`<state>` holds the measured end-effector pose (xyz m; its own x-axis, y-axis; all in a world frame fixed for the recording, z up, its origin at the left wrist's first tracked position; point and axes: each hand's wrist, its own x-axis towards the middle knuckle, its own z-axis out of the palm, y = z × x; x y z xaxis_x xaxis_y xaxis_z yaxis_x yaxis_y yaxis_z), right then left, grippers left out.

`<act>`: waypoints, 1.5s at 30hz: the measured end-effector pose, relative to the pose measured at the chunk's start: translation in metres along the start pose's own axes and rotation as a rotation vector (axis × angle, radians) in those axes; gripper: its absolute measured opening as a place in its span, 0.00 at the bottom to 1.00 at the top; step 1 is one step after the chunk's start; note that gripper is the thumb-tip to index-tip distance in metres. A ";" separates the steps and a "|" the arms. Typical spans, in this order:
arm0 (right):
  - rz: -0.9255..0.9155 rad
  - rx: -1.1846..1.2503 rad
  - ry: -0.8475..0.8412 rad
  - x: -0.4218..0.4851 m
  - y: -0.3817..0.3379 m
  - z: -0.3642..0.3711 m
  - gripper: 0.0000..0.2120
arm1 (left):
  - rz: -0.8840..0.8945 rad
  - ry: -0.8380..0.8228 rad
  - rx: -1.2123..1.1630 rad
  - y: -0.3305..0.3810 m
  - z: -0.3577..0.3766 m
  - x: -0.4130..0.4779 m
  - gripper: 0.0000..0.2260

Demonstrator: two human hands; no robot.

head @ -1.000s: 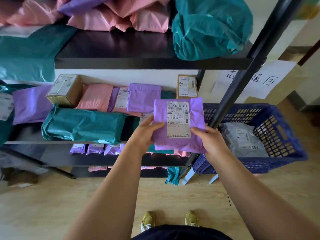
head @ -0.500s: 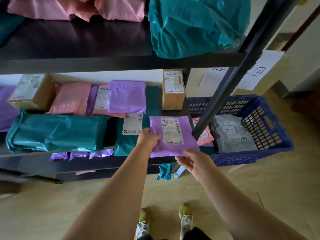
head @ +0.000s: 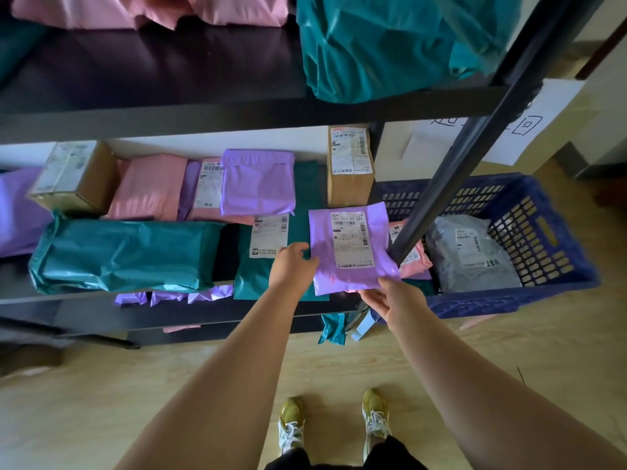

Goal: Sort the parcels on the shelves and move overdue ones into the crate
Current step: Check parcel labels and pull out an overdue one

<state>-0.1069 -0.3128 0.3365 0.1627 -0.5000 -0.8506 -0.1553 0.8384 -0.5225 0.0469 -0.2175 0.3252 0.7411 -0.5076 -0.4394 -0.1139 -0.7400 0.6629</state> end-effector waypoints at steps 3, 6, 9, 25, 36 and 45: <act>-0.014 -0.059 -0.049 -0.008 -0.002 0.000 0.17 | 0.003 0.011 -0.042 -0.007 -0.003 -0.007 0.21; -0.029 -0.168 -0.060 -0.010 0.000 0.001 0.18 | 0.011 0.008 -0.054 -0.012 -0.004 -0.012 0.20; -0.134 -0.317 0.002 -0.014 0.001 0.006 0.11 | 0.015 0.010 -0.074 -0.016 -0.011 -0.020 0.20; -0.856 -0.818 0.243 -0.039 0.011 0.031 0.15 | 0.078 0.155 -0.088 -0.024 -0.077 -0.013 0.17; -0.745 -0.875 -0.156 -0.028 -0.029 0.155 0.20 | 0.079 0.199 0.053 -0.022 -0.137 0.037 0.24; -0.462 -0.639 -0.248 0.004 -0.038 0.195 0.28 | 0.012 0.082 -0.092 -0.016 -0.137 0.064 0.15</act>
<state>0.0900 -0.3045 0.3639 0.5444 -0.6389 -0.5435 -0.5322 0.2377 -0.8125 0.1864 -0.1780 0.3695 0.7920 -0.4760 -0.3824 -0.0652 -0.6887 0.7222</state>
